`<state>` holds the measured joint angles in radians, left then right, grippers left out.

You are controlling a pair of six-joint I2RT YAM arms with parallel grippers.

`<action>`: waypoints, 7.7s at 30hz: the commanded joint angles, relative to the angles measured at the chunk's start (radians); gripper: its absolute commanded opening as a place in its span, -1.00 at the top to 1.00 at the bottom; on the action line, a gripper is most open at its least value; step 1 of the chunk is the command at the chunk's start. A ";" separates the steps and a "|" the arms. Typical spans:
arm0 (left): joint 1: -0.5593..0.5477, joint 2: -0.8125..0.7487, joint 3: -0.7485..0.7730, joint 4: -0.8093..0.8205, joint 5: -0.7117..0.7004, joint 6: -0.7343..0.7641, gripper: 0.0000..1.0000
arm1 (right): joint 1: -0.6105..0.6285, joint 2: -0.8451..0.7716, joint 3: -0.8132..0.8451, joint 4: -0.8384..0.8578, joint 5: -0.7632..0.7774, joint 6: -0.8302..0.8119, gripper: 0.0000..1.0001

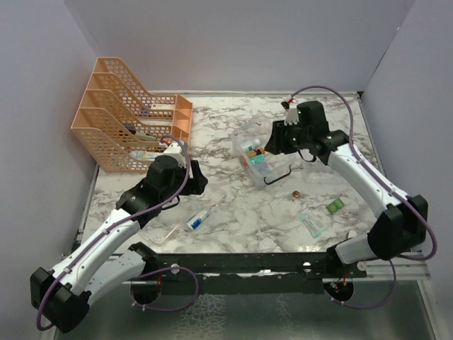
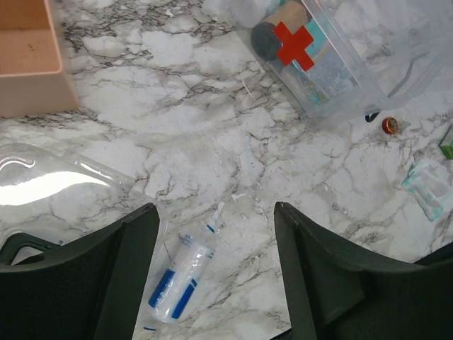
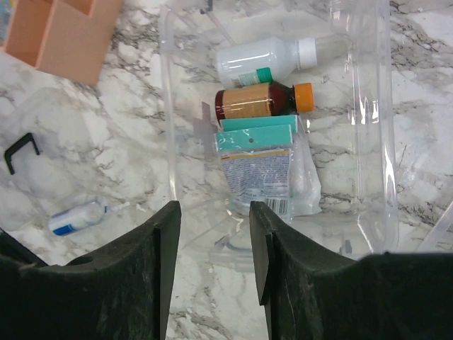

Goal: Organize the medicine kit

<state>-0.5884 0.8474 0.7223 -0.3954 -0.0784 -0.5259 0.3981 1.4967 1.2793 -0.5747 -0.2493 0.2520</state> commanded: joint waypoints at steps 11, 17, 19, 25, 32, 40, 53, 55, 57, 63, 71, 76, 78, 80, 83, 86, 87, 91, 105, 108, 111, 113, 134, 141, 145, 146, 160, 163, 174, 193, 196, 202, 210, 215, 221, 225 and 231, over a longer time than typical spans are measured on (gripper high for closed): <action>-0.010 0.073 -0.057 -0.030 0.293 0.007 -0.39 | 0.004 -0.516 -0.308 0.051 0.102 0.269 0.09; -0.062 0.098 -0.075 -0.056 0.304 -0.055 -0.20 | 0.004 -0.659 -0.418 0.034 0.110 0.384 0.09; -0.091 0.115 -0.078 -0.059 0.293 -0.078 -0.11 | 0.005 -0.687 -0.440 0.039 0.078 0.404 0.09; -0.204 0.222 -0.059 -0.149 0.086 -0.118 0.10 | 0.005 -0.720 -0.499 0.052 0.022 0.448 0.09; -0.312 0.312 -0.056 -0.181 -0.030 -0.201 0.05 | 0.005 -0.718 -0.541 0.067 0.011 0.453 0.09; -0.327 0.290 -0.035 -0.193 -0.059 -0.203 0.01 | 0.005 -0.719 -0.546 0.059 0.011 0.453 0.10; -0.327 0.265 -0.031 -0.222 -0.183 -0.218 -0.32 | 0.005 -0.723 -0.590 0.084 -0.008 0.478 0.11; -0.327 0.286 -0.036 -0.224 -0.212 -0.217 -0.34 | 0.005 -0.721 -0.591 0.083 -0.010 0.479 0.11; -0.328 0.306 -0.043 -0.220 -0.225 -0.218 -0.35 | 0.005 -0.721 -0.595 0.085 -0.013 0.478 0.11; -0.327 0.367 -0.061 -0.205 -0.202 -0.220 -0.21 | 0.005 -0.721 -0.604 0.085 -0.018 0.484 0.12; -0.328 0.380 -0.078 -0.127 -0.076 -0.212 0.25 | 0.005 -0.719 -0.621 0.093 -0.028 0.492 0.14; -0.328 0.389 -0.078 -0.080 -0.027 -0.234 0.23 | 0.005 -0.712 -0.634 0.114 -0.069 0.458 0.14; -0.328 0.394 -0.078 -0.076 -0.040 -0.236 0.02 | 0.005 -0.701 -0.635 0.119 -0.095 0.442 0.13; -0.327 0.404 -0.079 -0.080 -0.063 -0.230 -0.15 | 0.004 -0.694 -0.632 0.120 -0.121 0.430 0.14; -0.329 0.426 -0.080 -0.082 -0.062 -0.218 -0.20 | 0.005 -0.690 -0.631 0.119 -0.131 0.423 0.14; -0.327 0.450 -0.080 -0.077 -0.046 -0.208 -0.18 | 0.005 -0.694 -0.631 0.122 -0.133 0.418 0.13; -0.327 0.457 -0.080 -0.076 -0.046 -0.204 -0.15 | 0.005 -0.695 -0.631 0.124 -0.135 0.416 0.13; -0.327 0.475 -0.078 -0.059 -0.052 -0.189 0.02 | 0.005 -0.699 -0.640 0.146 -0.173 0.393 0.10; -0.327 0.230 0.022 0.136 -0.091 -0.179 0.34 | 0.005 -0.878 -0.739 0.502 -0.428 0.409 -0.22; -0.326 0.158 0.040 0.294 -0.008 -0.181 0.38 | 0.004 -0.883 -0.768 0.620 -0.443 0.472 -0.23; -0.327 0.111 0.046 0.449 0.048 -0.211 0.38 | 0.005 -0.885 -0.799 0.767 -0.466 0.536 -0.23; -0.326 0.096 0.055 0.530 0.086 -0.226 0.38 | 0.004 -0.884 -0.812 0.859 -0.478 0.567 -0.24; -0.326 0.073 0.041 0.741 0.124 -0.402 0.38 | 0.213 -0.571 -0.642 1.109 -0.454 0.548 -0.31; -0.326 0.061 0.015 0.741 0.115 -0.404 0.38 | 0.233 -0.515 -0.622 1.055 -0.371 0.571 -0.22; -0.326 0.058 0.008 0.742 0.115 -0.405 0.38 | 0.237 -0.482 -0.617 1.076 -0.365 0.588 -0.09; -0.326 0.058 0.008 0.741 0.115 -0.407 0.38 | 0.238 -0.477 -0.614 1.076 -0.365 0.591 -0.05; -0.326 0.044 0.080 0.555 0.049 -0.304 -0.45 | 0.239 -0.478 -0.593 0.992 -0.335 0.566 0.65; -0.324 0.024 0.131 0.423 -0.040 -0.227 -0.57 | 0.238 -0.495 -0.555 0.849 -0.253 0.488 0.66; -0.325 -0.163 0.117 0.120 -0.420 0.112 -0.66 | 0.237 -0.387 -0.242 0.277 0.248 0.123 0.69; -0.324 -0.316 -0.021 0.106 -0.579 0.062 -0.69 | 0.192 0.096 0.080 0.021 0.514 -0.048 0.69; -0.326 -0.319 -0.021 0.102 -0.580 0.060 -0.69 | 0.190 0.127 0.102 0.007 0.527 -0.050 0.68; -0.326 -0.336 -0.035 0.122 -0.568 0.070 -0.69 | 0.174 0.198 0.145 -0.007 0.537 -0.083 0.67; -0.326 -0.331 -0.037 0.124 -0.576 0.072 -0.71 | 0.144 0.255 0.174 -0.004 0.544 -0.109 0.58; -0.326 -0.311 -0.034 0.124 -0.572 0.069 -0.71 | 0.126 0.338 0.203 -0.021 0.543 -0.138 0.57; -0.326 -0.265 -0.016 0.108 -0.560 0.069 -0.70 | 0.127 0.421 0.270 -0.050 0.561 -0.140 0.51; -0.325 -0.253 -0.015 0.107 -0.559 0.067 -0.71 | 0.126 0.450 0.290 -0.056 0.593 -0.129 0.33; -0.326 -0.257 -0.020 0.108 -0.553 0.064 -0.71 | 0.126 0.452 0.294 -0.054 0.623 -0.113 0.10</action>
<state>-0.9119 0.5995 0.6914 -0.2859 -0.6228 -0.4553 0.5243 1.9392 1.5421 -0.6254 0.3195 0.1265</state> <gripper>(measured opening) 0.851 0.442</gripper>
